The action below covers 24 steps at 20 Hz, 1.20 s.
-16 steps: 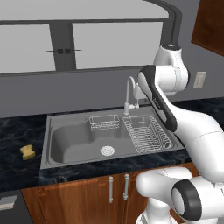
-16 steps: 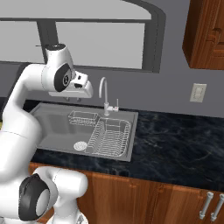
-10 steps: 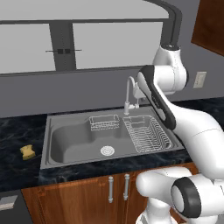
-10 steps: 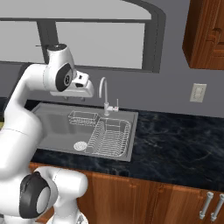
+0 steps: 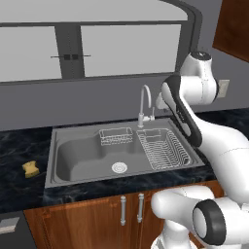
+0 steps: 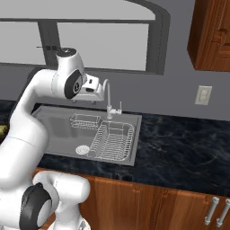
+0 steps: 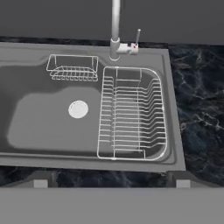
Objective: Soak the sponge with water for a few seconds and then drop it inside the sink.
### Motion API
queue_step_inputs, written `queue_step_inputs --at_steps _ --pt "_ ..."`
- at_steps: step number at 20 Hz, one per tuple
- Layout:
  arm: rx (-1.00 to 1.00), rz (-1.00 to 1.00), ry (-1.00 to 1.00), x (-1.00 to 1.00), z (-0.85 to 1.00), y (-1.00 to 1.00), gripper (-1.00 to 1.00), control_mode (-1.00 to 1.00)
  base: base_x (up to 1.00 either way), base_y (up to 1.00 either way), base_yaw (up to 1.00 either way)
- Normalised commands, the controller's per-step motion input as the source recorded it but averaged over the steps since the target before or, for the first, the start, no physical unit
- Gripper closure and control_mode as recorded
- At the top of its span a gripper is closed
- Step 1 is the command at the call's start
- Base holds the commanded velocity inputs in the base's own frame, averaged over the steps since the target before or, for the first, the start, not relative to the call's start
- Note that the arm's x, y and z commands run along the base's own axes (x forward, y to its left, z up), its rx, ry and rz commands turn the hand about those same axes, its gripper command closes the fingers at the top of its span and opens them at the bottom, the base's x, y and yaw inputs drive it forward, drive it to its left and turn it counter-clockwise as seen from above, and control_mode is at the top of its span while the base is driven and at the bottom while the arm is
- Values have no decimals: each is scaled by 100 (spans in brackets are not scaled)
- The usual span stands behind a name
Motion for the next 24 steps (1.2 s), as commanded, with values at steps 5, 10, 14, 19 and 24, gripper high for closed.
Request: queue_step_inputs --at_steps 5,10,14,19,24 --pt "0 0 -7 0 0 -32 -100 -100 0 0 0" --pt "0 1 -25 0 0 -29 -100 -100 0 0 0" --pt "4 6 -31 0 0 -24 -100 -100 0 0 0" --pt "3 8 -24 1 -1 -25 -100 -100 0 0 0" --pt "0 13 -13 0 0 -16 -100 -100 0 0 0"
